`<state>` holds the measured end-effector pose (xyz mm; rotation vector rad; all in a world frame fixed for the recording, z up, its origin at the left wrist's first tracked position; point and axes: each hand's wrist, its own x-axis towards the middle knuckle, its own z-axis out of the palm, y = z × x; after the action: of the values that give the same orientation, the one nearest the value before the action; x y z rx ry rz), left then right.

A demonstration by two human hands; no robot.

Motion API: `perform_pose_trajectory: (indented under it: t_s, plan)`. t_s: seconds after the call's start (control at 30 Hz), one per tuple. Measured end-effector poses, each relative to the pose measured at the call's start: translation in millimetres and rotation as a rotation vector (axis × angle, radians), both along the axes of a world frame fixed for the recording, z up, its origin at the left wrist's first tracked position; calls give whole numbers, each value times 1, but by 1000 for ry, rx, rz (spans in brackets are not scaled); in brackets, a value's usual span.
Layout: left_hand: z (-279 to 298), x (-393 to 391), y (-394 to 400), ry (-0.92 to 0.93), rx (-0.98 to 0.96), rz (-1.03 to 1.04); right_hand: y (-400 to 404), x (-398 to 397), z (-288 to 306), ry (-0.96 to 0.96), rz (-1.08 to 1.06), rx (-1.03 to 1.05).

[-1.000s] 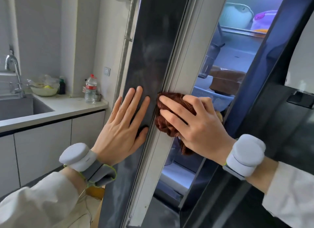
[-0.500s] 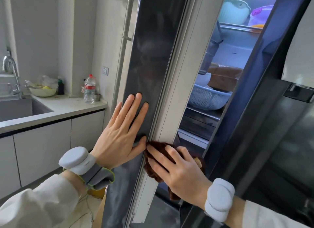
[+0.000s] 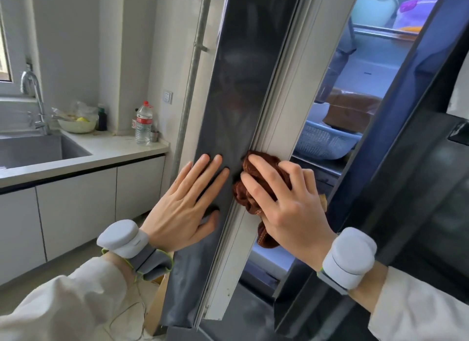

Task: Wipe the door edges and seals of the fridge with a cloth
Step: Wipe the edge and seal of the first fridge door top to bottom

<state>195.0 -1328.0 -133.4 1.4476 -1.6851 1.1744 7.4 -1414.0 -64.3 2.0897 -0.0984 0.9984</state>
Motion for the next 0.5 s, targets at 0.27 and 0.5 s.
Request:
perform_pose_trajectory:
  t_s: [0.27, 0.5]
  plan:
    - [-14, 2, 3, -21, 1, 45, 1, -14, -93, 293, 11, 2]
    - [-15, -3, 9, -11, 23, 85, 6, -18, -88, 357, 73, 69]
